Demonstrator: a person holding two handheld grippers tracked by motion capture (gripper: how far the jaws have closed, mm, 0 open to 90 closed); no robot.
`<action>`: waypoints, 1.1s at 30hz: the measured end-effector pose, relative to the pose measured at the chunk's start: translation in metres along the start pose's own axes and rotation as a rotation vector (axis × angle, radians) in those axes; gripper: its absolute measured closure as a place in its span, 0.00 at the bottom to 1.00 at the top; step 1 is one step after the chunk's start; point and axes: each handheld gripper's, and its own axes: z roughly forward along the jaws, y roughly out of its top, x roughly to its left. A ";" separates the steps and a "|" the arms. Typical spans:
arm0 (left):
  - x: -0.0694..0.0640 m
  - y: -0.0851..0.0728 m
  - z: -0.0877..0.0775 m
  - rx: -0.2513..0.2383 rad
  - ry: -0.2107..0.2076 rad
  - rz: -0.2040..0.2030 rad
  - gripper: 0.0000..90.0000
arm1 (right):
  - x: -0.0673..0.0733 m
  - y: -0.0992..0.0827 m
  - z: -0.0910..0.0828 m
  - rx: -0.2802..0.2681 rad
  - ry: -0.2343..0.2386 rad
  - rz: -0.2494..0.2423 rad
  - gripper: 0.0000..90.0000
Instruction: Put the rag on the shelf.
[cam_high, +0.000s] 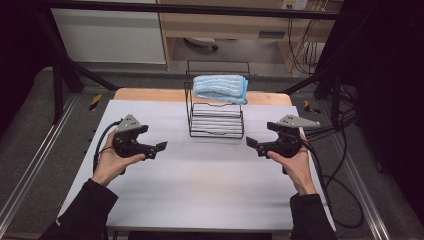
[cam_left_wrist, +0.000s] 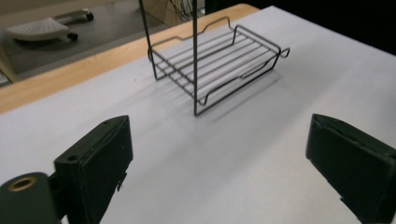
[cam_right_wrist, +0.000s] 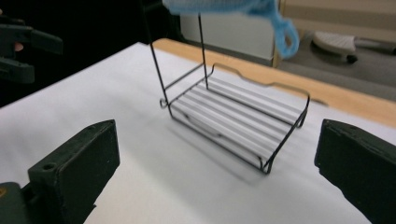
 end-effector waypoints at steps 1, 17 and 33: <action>0.000 -0.006 0.000 0.001 0.001 -0.006 0.06 | 0.000 -0.005 0.000 0.006 0.005 0.001 0.01; 0.011 -0.081 -0.006 0.028 0.024 -0.036 0.07 | -0.012 -0.081 -0.005 0.093 0.022 0.040 0.01; 0.007 -0.113 -0.003 0.065 0.011 -0.027 0.07 | -0.020 -0.128 -0.016 0.161 0.032 0.052 0.01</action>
